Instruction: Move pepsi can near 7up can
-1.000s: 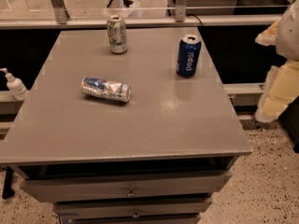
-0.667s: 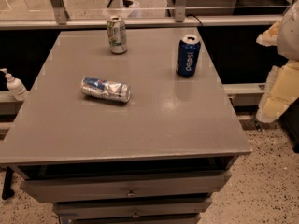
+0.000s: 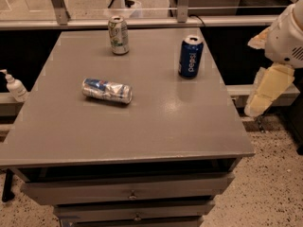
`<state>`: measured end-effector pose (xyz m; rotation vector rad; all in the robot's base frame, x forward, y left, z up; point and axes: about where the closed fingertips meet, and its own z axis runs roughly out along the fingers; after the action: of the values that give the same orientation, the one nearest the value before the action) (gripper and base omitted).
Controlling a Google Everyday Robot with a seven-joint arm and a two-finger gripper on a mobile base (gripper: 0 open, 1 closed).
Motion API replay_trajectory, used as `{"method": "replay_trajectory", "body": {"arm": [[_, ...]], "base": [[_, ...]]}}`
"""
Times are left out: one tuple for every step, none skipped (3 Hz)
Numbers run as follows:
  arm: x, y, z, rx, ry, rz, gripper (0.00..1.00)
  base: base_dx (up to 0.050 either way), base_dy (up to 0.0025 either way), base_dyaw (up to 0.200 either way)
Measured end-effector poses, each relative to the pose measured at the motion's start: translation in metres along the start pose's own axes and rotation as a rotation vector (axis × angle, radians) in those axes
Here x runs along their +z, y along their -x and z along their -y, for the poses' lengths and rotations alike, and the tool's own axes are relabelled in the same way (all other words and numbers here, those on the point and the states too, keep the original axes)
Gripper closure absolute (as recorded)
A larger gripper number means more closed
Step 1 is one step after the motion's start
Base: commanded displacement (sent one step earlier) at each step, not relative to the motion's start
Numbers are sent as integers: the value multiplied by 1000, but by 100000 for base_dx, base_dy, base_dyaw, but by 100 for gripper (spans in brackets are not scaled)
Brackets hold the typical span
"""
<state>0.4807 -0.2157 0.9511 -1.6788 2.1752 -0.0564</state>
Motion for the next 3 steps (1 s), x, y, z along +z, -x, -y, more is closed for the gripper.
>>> {"method": "replay_trajectory", "body": {"arm": [[4,2,2,4,-8,72,0],[17,7,17,34,-30,206,0],[33,16,39,68,-63,359,0]], "base": [[0,0,0],[0,0,0],[0,0,0]]}}
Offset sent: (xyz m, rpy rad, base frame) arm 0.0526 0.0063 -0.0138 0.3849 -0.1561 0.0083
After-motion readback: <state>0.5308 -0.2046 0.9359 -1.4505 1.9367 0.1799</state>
